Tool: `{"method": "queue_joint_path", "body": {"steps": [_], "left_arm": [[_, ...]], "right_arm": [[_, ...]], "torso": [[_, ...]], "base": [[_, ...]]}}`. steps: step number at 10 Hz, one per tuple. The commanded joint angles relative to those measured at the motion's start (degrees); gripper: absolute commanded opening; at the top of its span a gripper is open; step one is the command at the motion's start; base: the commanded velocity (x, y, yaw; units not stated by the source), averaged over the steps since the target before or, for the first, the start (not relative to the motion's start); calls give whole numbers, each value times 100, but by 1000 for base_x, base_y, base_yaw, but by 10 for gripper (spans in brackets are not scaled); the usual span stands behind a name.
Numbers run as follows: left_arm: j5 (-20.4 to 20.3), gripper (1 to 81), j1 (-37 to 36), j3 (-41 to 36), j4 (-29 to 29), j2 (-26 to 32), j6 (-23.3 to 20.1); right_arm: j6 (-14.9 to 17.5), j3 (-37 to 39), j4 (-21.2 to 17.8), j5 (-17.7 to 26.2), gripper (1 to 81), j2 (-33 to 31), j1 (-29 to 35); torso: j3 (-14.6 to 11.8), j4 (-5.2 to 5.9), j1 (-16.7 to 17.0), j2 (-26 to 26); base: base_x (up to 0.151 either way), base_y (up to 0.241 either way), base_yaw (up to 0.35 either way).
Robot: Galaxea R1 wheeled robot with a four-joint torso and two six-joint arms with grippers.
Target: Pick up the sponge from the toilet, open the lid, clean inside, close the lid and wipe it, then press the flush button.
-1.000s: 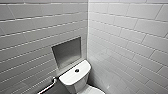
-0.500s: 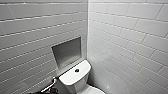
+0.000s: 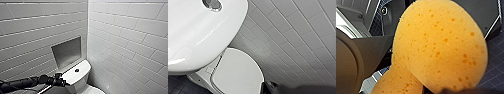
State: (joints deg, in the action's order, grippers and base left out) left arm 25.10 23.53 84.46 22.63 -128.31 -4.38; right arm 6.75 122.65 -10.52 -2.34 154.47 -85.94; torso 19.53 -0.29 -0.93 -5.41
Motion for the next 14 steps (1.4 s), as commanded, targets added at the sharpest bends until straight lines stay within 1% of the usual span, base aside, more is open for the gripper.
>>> {"method": "queue_joint_path", "body": {"steps": [1, 3, 5, 8, 9, 10, 12, 14], "left_arm": [[513, 10, -1152, 325, 295, -133, 235], [513, 10, -1337, 765, 304, -468, 332], [522, 10, -1521, 1117, 313, -767, 419], [522, 10, -1847, 1432, 295, -1083, 552], [522, 10, -1934, 1627, 295, -1207, 561], [522, 10, -2023, 1820, 286, -1330, 569], [566, 10, -2260, 2109, 303, -1514, 578], [540, 10, -2339, 2320, 313, -1663, 578]], "right_arm": [[1, -84, -73, 427, 10, -98, 108], [1, -84, -73, 410, 10, -98, 116], [1, -84, -117, 340, 10, -98, 108], [1, -84, -152, 331, 10, -71, 116], [1, -93, -152, 331, 10, -71, 116], [1, -84, -152, 331, 10, -62, 134], [1, -84, -152, 331, 10, -62, 143], [1, -84, -161, 331, 10, -54, 143]], "torso": [[133, 0, 0, 0], [263, 0, 0, 0], [521, 0, -2, 5], [867, 0, -6, 9], [933, 0, -6, 11], [820, 0, -9, 11], [872, 0, -11, 15], [872, 0, -13, 18]], "base": [[0, 0, 0], [0, 0, 0], [0, 0, 0], [0, 0, 0], [0, 0, 0], [0, 0, 0], [0, 0, 0], [0, 0, 0]]}}
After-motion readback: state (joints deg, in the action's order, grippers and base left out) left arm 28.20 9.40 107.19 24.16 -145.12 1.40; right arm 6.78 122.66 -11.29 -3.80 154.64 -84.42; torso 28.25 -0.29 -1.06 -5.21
